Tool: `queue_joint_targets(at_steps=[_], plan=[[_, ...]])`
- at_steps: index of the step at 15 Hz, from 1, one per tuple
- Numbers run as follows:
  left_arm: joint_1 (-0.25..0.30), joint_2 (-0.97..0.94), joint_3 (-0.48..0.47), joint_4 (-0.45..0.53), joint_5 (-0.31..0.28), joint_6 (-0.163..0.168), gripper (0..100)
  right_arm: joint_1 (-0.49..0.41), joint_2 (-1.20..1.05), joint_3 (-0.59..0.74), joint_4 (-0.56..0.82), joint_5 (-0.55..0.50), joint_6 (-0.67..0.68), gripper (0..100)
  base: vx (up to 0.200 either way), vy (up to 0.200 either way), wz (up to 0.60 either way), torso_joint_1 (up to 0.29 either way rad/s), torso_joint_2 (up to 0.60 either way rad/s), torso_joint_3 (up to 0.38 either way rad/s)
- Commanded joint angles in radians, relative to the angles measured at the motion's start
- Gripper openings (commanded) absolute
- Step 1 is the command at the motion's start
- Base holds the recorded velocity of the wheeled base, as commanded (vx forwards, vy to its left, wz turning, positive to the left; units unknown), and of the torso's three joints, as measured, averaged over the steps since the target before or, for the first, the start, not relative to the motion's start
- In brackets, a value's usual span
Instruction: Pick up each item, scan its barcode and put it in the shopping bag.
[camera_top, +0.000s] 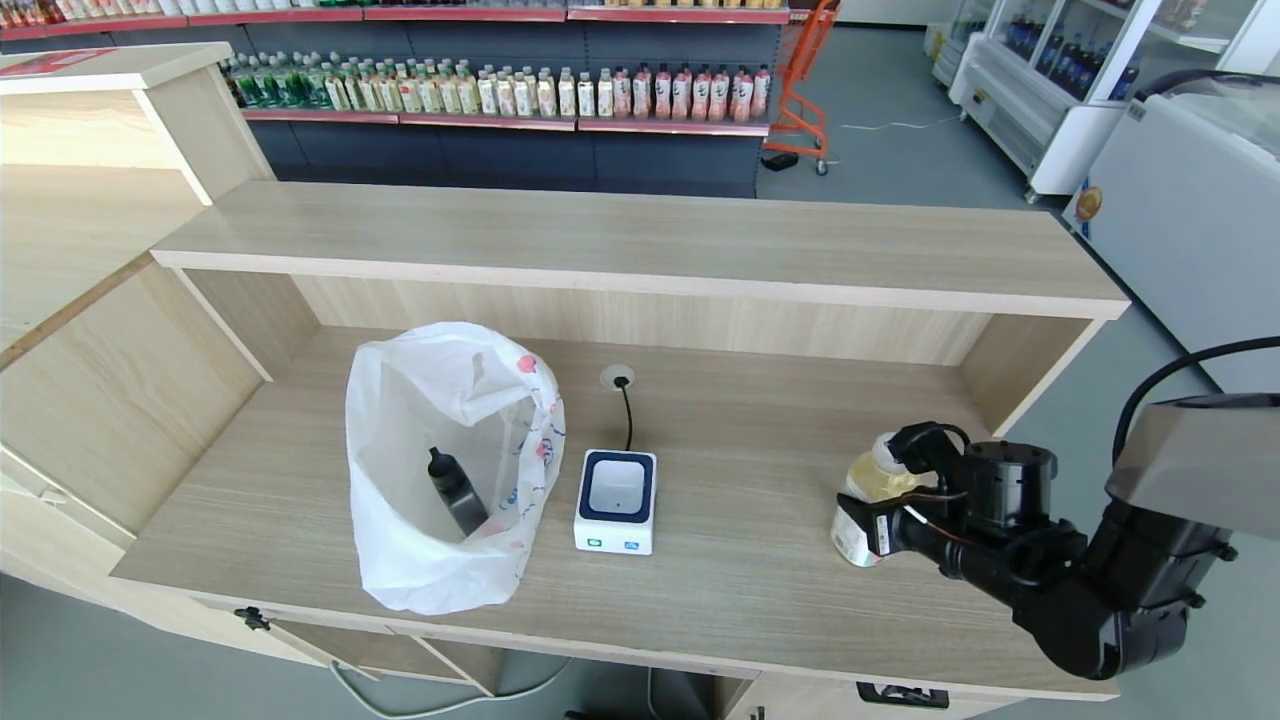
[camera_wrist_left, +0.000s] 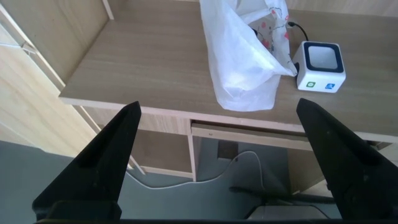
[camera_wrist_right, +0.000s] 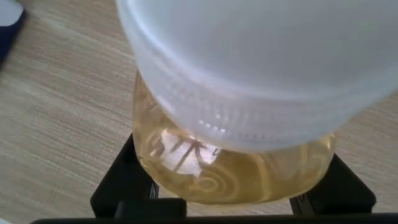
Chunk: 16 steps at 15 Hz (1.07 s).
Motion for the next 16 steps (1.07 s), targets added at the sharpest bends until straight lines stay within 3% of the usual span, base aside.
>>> queue_joint_targets(at_steps=[1, 3, 7, 12, 16], plan=[[0.0, 0.0, 0.0, 0.0, 0.001, -0.001, 100, 0.014, -0.078, 0.002, 0.0, 0.104, 0.052, 0, 0.0, 0.0, 0.0, 0.0, 0.0, 0.0], [0.0, 0.0, 0.0, 0.0, 0.001, 0.0, 100, 0.063, -0.209, 0.008, 0.043, 0.292, 0.226, 0, 0.0, 0.0, 0.0, 0.0, 0.0, 0.0], [0.002, 0.0, 0.0, 0.0, 0.001, 0.0, 100, 0.181, -0.404, 0.075, 0.081, 0.489, 0.456, 0, 0.0, 0.0, 0.0, 0.0, 0.0, 0.0], [0.0, 0.0, 0.0, 0.0, 0.001, 0.0, 100, 0.321, -0.507, 0.108, 0.146, 0.546, 0.491, 0, 0.0, 0.0, 0.0, 0.0, 0.0, 0.0], [0.0, 0.0, 0.0, 0.0, 0.001, -0.001, 100, 0.381, -0.527, 0.109, 0.158, 0.544, 0.489, 0, 0.0, 0.0, 0.0, 0.0, 0.0, 0.0]])
